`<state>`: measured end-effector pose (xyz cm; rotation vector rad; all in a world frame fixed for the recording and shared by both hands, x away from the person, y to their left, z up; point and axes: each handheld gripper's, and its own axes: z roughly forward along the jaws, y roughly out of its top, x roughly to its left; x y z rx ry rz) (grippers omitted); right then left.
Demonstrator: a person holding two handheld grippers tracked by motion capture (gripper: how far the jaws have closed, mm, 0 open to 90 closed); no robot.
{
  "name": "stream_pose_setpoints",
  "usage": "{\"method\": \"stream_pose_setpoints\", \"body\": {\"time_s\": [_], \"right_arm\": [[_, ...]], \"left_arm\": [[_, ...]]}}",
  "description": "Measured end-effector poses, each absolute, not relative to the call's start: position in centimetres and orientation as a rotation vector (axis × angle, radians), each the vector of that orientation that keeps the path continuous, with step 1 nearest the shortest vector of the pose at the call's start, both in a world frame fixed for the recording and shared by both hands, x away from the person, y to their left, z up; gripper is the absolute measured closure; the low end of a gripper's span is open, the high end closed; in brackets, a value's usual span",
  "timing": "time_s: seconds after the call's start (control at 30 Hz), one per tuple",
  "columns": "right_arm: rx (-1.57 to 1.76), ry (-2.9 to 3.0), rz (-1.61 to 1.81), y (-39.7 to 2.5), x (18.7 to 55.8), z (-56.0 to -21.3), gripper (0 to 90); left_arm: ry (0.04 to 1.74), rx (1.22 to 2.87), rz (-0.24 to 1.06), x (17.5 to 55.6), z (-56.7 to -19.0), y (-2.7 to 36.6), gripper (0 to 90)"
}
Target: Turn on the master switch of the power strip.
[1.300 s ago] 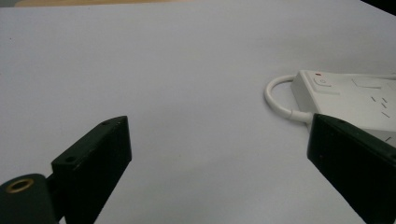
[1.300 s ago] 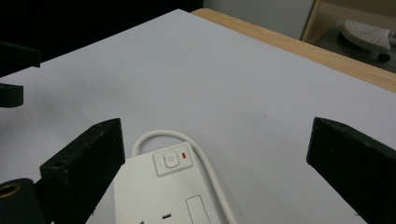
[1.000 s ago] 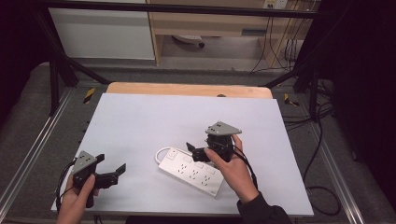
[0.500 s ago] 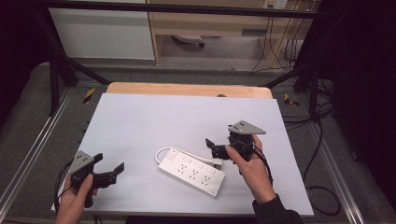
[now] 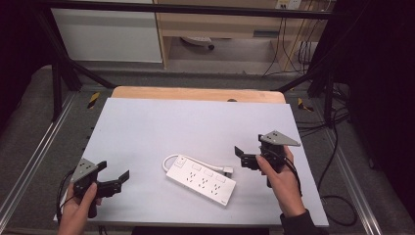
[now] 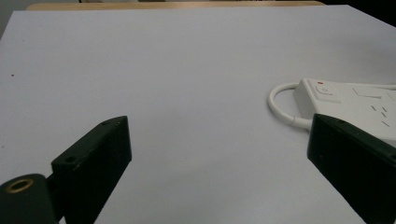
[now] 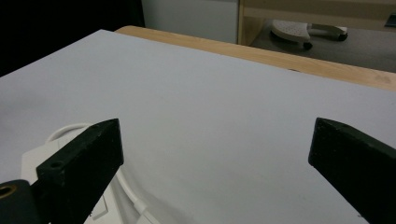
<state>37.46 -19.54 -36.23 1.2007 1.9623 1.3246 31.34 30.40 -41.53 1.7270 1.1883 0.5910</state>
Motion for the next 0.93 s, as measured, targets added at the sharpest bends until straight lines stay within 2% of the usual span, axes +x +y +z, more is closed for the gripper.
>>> {"method": "stream_pose_setpoints", "body": {"time_s": [0.43, 0.93], "right_arm": [[1.269, 1.912, 1.282, -23.8, 36.2, -39.3, 4.8], [1.402, 1.917, 1.123, -26.9, 36.7, -43.5, 5.8]], "left_arm": [[1.182, 1.735, 0.590, 31.3, -41.5, 30.4, 6.4], [1.177, 1.738, 0.588, 31.4, -41.6, 30.3, 6.4]]}}
